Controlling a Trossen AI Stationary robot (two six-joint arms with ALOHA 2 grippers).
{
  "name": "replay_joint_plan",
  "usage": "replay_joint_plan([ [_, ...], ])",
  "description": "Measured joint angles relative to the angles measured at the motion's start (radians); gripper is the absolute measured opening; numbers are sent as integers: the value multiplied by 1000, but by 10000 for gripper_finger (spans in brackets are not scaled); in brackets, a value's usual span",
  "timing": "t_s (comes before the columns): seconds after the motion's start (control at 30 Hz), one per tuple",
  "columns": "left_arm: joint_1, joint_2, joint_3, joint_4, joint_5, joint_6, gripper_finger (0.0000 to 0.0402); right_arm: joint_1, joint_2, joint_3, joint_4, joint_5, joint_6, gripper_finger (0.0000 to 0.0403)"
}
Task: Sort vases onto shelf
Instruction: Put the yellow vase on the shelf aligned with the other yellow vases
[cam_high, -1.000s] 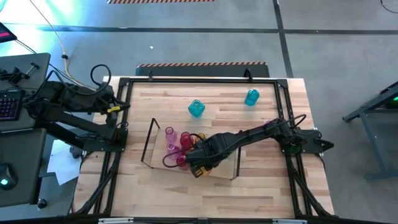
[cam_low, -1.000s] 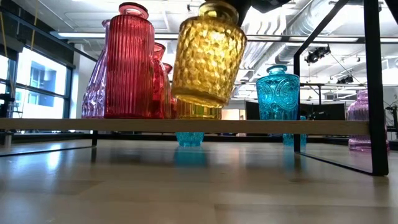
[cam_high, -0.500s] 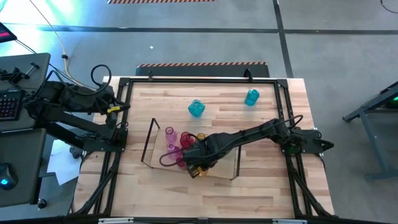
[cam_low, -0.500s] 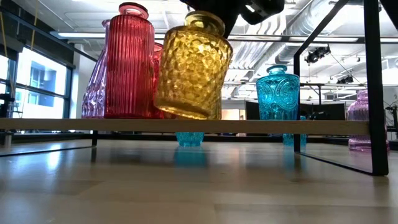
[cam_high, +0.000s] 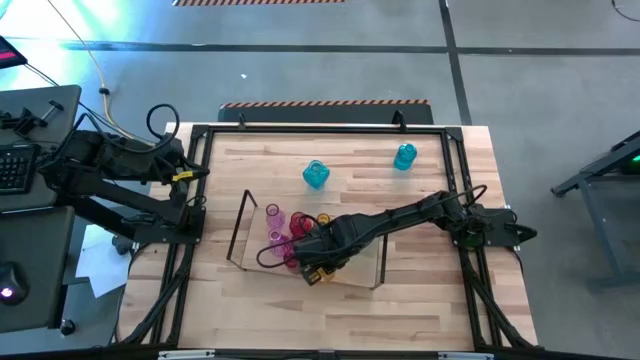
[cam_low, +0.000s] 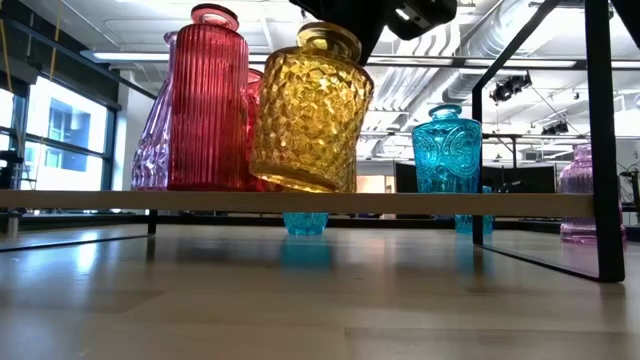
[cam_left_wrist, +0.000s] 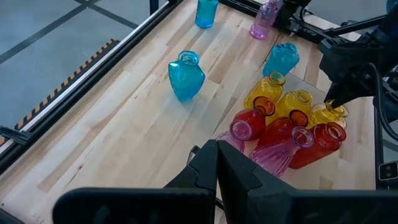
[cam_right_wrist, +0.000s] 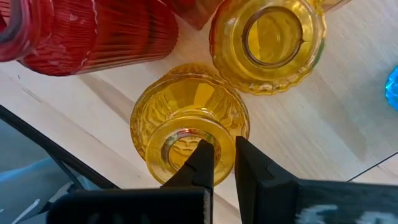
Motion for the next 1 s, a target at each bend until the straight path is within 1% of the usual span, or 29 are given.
replay_joint_plan([
  [0.1,0,0,0,0,4,0,0,-1,1,0,0,2,-2,18],
  [0.4,0,0,0,0,4,0,0,-1,2,0,1,10,-4,60],
  [0.7,0,0,0,0,4,1,0,-1,2,0,75,15,-4,64],
  [1.0,0,0,0,0,20,3,1,-1,2,0,75,29,3,64],
])
